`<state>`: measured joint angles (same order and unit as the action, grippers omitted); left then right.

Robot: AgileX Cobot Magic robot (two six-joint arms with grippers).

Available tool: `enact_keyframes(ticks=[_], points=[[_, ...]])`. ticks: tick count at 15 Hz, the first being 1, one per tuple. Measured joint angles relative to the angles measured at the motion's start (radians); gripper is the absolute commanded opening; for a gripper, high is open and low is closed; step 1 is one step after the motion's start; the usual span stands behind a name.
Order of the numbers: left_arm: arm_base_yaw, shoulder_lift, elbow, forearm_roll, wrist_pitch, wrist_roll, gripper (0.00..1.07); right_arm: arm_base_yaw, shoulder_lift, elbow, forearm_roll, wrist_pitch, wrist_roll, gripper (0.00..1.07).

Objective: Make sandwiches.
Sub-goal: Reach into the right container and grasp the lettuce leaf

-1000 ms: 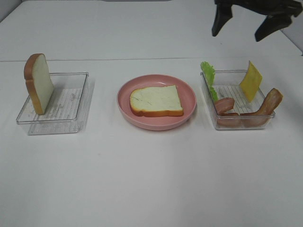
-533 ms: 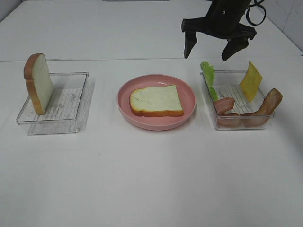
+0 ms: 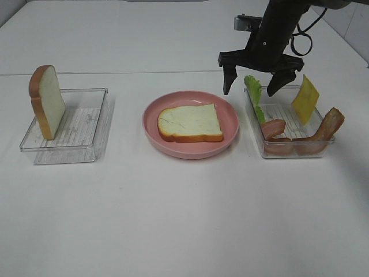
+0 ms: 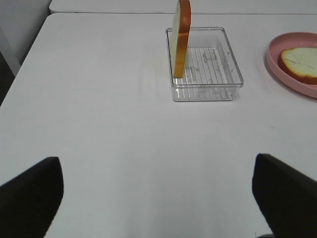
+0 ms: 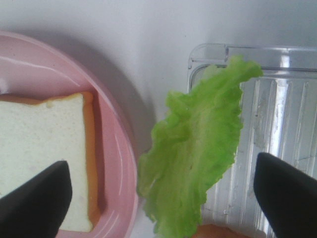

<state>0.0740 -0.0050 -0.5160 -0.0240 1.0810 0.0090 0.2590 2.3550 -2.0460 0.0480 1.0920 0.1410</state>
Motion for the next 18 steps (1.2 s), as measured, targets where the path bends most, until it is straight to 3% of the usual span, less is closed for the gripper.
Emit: enact_keyframes(ticks=[2, 4, 9, 11, 12, 14, 18], points=[[0.0, 0.0, 0.0, 0.0, 0.0, 0.0, 0.95, 0.0, 0.0, 0.0, 0.001, -0.014, 0.0, 0.88], [0.0, 0.0, 0.0, 0.0, 0.0, 0.0, 0.95, 0.0, 0.0, 0.0, 0.001, -0.013, 0.0, 0.65], [0.0, 0.0, 0.0, 0.0, 0.0, 0.0, 0.95, 0.0, 0.007, -0.003, 0.0, -0.012, 0.0, 0.57], [0.0, 0.0, 0.0, 0.0, 0.0, 0.0, 0.95, 0.0, 0.017, -0.003, -0.002, -0.006, 0.0, 0.44], [0.0, 0.0, 0.0, 0.0, 0.0, 0.0, 0.95, 0.0, 0.018, -0.003, -0.007, -0.006, 0.0, 0.25], [0.0, 0.0, 0.0, 0.0, 0.0, 0.0, 0.95, 0.0, 0.018, -0.004, -0.027, -0.006, 0.002, 0.14], [0.0, 0.0, 0.0, 0.0, 0.0, 0.0, 0.95, 0.0, 0.018, -0.005, -0.048, -0.014, 0.002, 0.12]])
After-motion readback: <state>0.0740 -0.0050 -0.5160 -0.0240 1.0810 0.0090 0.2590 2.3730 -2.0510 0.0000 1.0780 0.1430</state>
